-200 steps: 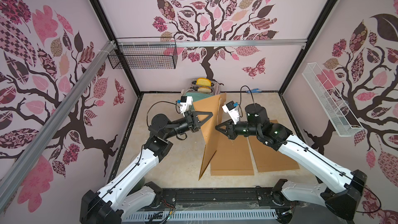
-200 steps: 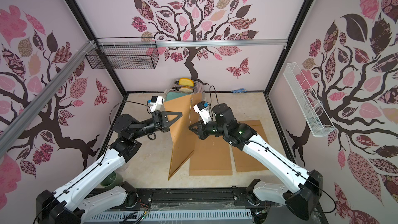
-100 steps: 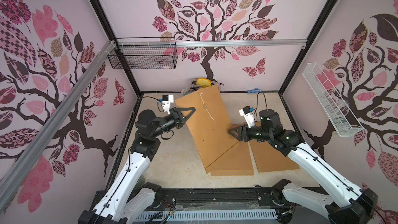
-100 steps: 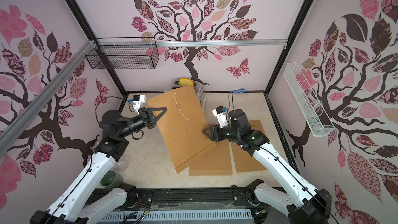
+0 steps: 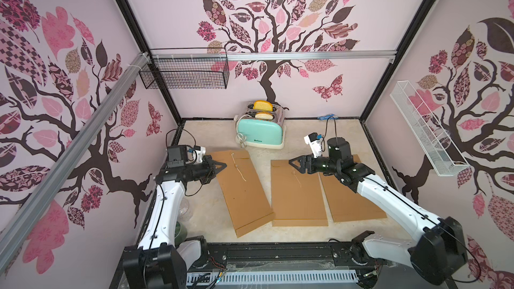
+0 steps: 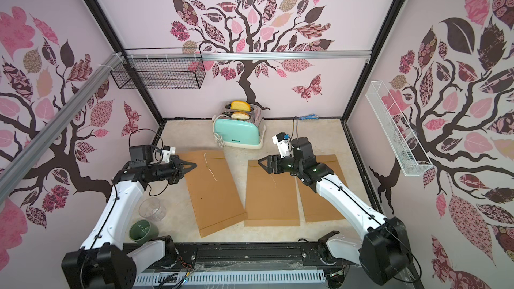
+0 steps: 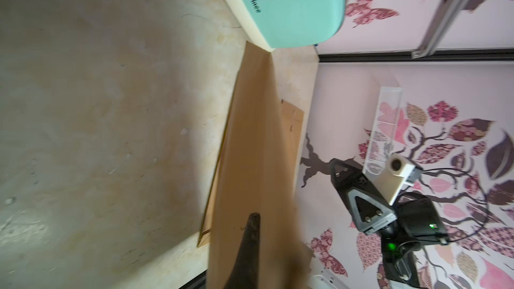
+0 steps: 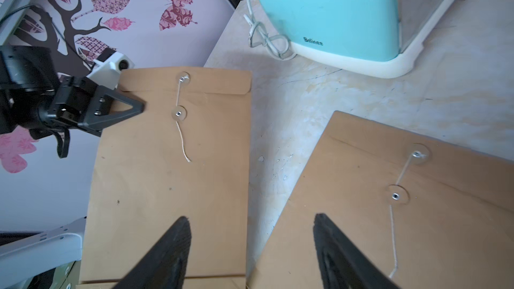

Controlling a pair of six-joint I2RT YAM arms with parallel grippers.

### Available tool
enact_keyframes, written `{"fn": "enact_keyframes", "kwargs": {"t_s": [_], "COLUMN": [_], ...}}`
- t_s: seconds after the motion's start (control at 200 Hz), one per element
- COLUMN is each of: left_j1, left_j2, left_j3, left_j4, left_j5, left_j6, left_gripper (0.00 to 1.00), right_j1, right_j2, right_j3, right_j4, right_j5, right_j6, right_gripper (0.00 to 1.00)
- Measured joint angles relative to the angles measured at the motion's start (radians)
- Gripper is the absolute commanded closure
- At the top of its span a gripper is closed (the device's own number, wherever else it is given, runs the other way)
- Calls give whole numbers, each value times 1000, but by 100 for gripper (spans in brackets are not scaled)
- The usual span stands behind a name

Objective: Close the mouth of the file bag
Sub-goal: Place the file bag at the center of the board.

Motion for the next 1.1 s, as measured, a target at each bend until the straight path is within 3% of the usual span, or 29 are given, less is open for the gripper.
{"fn": "enact_keyframes", "kwargs": {"t_s": [0.21, 0.345, 0.45, 0.545, 0.765, 0.845, 1.06, 1.095], "left_j1": [2, -3, -11, -15, -29, -30, -28, -28], "left_j2": [297, 412, 507, 603, 828, 881, 938, 938], "left_j3": [215, 329, 420, 469, 602, 648, 718, 719], "left_j4": [-265, -353, -396, -391, -393, -395, -387, -387], "left_j5": [-137, -243, -322, -369, -425, -447, -475, -483], "left_j6": [270, 378, 455, 517, 608, 634, 647, 645], "left_gripper": [100, 100, 100, 94, 90, 78, 7, 2], "right_j1": [152, 185, 202, 220, 281, 294, 300, 299], "right_j2": [302, 465, 510, 523, 636, 686, 734, 728], "right_j3": [80, 192, 224, 225, 233, 242, 270, 270], "right_j4": [81, 84, 84, 95, 138, 138, 149, 154], "right_j5": [-12, -6, 15, 27, 46, 55, 77, 85], "right_j6": [-44, -54, -72, -74, -70, -67, -64, -64], "right_gripper": [27, 28, 28, 29, 30, 30, 29, 29]}}
